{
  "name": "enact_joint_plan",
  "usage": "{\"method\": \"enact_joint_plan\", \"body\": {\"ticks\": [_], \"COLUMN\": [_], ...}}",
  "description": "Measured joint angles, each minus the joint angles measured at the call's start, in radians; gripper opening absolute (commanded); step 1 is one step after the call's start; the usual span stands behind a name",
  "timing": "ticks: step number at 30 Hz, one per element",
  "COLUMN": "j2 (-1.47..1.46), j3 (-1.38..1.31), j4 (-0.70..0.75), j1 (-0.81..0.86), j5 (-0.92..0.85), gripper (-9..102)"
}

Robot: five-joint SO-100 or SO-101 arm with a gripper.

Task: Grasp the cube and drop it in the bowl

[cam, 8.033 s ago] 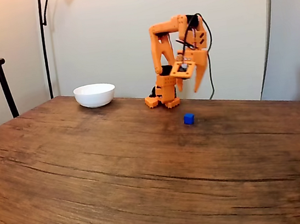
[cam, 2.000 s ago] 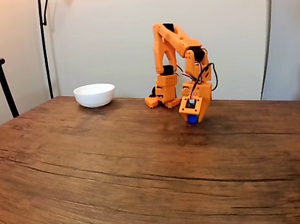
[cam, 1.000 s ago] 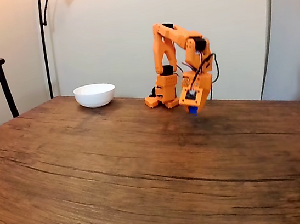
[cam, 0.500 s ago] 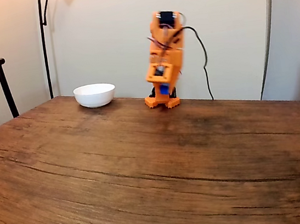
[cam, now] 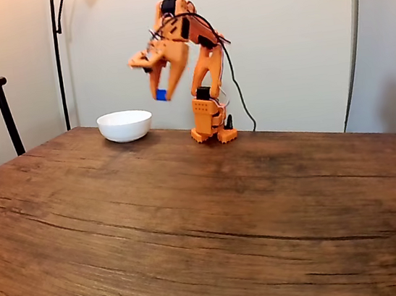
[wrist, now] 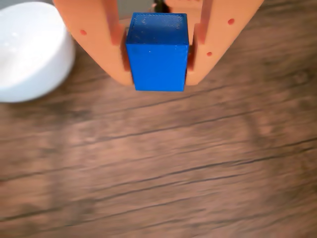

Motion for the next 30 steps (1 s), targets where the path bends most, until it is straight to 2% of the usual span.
{"method": "enact_joint_plan", "body": {"ticks": [21, 30], "j2": [0.106, 0.106], "j3": [0.014, 0.236], "j4": [-0.018, -0.262], "j1": [0.792, 0.96], "j5": [0.383, 0.483], "gripper": [8, 8]}}
